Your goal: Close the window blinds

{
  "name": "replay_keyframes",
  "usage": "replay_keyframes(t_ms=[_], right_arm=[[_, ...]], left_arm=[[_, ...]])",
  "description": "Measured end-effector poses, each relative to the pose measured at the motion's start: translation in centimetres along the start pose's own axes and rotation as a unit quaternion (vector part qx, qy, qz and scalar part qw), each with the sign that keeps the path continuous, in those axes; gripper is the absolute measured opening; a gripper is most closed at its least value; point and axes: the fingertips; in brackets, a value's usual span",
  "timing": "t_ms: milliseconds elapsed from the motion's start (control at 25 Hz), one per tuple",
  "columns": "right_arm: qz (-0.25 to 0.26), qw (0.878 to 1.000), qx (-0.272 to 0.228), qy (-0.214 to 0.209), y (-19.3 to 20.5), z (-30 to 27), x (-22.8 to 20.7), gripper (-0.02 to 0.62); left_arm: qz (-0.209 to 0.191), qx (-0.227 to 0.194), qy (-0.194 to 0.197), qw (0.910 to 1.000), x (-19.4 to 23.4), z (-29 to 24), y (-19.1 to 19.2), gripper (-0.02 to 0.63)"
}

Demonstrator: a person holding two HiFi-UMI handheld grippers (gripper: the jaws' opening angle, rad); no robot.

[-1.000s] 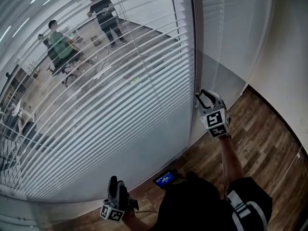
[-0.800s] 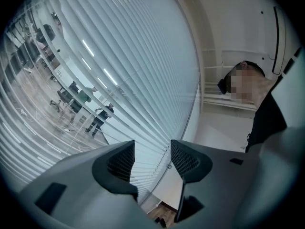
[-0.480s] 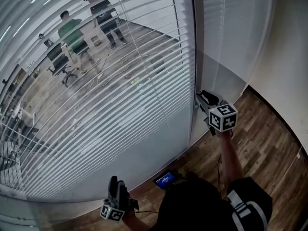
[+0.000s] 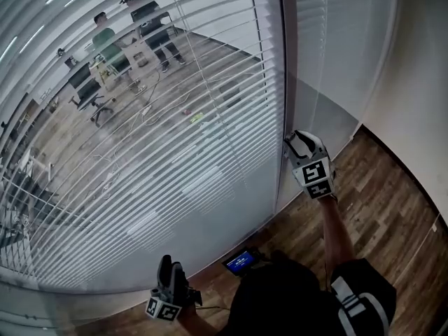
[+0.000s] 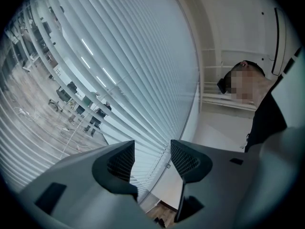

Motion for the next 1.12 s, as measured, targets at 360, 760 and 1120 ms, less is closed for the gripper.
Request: replay_keyframes(t_ms=[360, 760, 1120], right_arm=[[-0.082, 0.996, 0.022, -0.022, 0.2, 0.2, -0.2, 0.13], [-0.2, 0.976, 0.025, -0.076, 0.7, -0.3, -0.4, 0.13], [-0.02, 1.0, -0.002, -0.017, 0.1, 0.3, -0.1, 0.137]], left_arm=[[-0.002, -0.005, -0.007, 1.0, -0.2, 0.8, -0.2, 0.253], [0.002, -0.002, -0.004, 1.0, 0.3, 0.2, 0.2, 0.252], [0.002, 0.0, -0.005, 1.0, 0.0, 0.2, 0.3, 0.252]])
Point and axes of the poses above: the fingertips, and each gripper's own axes: z backward along the fingers, x to its left, y out of its underside, and after that the axes turned 13 degrees about y, right-handed
